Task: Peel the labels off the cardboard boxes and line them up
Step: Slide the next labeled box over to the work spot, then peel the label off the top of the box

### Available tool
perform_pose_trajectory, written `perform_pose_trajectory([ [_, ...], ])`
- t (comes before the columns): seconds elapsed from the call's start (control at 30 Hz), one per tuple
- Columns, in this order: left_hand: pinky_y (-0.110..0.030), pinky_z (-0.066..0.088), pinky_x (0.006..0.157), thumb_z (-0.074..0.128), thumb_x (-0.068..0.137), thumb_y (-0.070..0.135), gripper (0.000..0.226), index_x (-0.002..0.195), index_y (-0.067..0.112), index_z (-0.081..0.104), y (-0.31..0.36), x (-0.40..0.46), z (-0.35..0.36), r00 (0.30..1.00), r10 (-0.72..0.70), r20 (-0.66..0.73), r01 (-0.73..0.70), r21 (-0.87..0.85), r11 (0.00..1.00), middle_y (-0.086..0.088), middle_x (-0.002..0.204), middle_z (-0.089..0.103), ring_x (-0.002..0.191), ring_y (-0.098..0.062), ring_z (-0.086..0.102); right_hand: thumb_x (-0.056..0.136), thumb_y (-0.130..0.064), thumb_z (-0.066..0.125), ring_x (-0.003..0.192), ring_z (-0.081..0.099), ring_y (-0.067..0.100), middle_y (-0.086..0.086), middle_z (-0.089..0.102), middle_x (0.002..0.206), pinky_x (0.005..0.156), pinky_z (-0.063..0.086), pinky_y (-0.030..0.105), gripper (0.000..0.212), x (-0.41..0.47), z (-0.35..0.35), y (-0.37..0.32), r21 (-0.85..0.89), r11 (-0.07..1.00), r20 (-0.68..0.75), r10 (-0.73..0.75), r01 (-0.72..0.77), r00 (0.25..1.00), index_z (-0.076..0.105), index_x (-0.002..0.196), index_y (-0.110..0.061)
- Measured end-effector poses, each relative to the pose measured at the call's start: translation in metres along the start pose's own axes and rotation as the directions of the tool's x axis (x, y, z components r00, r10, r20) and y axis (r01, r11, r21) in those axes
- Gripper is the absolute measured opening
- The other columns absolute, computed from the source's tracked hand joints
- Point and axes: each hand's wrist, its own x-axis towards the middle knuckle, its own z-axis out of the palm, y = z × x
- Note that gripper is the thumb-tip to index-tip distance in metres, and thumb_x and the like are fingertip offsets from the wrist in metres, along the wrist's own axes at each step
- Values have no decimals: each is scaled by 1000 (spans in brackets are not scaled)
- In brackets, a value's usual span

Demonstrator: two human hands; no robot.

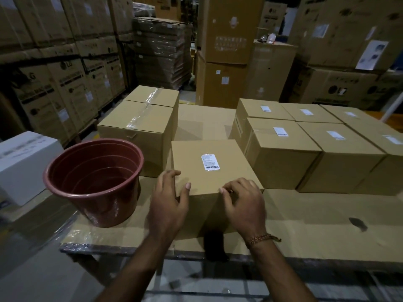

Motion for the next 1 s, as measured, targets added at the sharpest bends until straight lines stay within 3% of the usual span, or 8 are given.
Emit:
perform_pose_trajectory([
  [0.13,-28,44,91,64,101,25,25,126,22,63,20,28,5,974,228,8,-228,64,971,6,129,62,118,-11,55,94,-28,77,84,51,13,-10,64,86,70,41,30,11,9,0,-1,-18,998,2,59,-59,998,71,85,-24],
  [0.2,-31,42,94,58,103,23,21,123,24,64,24,47,14,963,257,79,-265,133,955,7,126,63,118,-15,54,98,-28,72,84,51,14,-8,63,87,69,37,30,12,12,1,1,-34,997,5,75,-75,997,70,87,-23],
  [0.33,-48,48,102,43,106,27,32,134,34,54,21,86,45,967,73,246,-137,252,958,9,137,59,129,-21,51,104,-28,61,83,49,19,-4,62,86,67,33,34,16,28,5,6,-57,994,45,92,-90,995,59,88,-24],
  [0.43,-53,46,106,40,105,24,40,143,34,50,17,101,60,962,-35,271,-55,317,947,6,145,56,135,-25,46,107,-28,54,89,60,27,2,69,96,71,44,38,12,55,8,16,-66,993,185,104,-94,977,63,102,-22],
  [0.53,-50,44,108,43,103,17,45,146,28,51,17,106,65,959,-27,283,-96,411,907,5,148,54,135,-25,40,110,-28,50,100,63,26,5,69,112,81,48,36,20,87,11,23,-107,992,323,98,-66,941,66,119,-20],
  [0.7,-42,33,111,44,101,15,56,156,24,44,24,105,67,946,-29,322,-165,559,812,1,158,42,139,-26,34,111,-27,46,107,64,25,2,58,128,89,57,41,30,124,31,25,-80,997,383,31,-1,923,65,134,-23],
  [0.87,-43,32,111,44,101,15,56,156,26,42,22,105,68,943,-27,331,-179,576,798,0,160,39,140,-26,33,110,-29,45,98,63,27,3,56,120,86,56,38,37,144,52,28,-85,996,406,63,-31,912,66,141,-27],
  [1.0,-42,32,111,43,102,14,57,157,28,40,23,103,70,947,-37,320,-169,592,788,1,162,36,141,-25,30,108,-33,51,88,58,21,-4,51,108,80,56,37,33,138,58,33,-77,997,356,55,-29,933,69,135,-30],
])
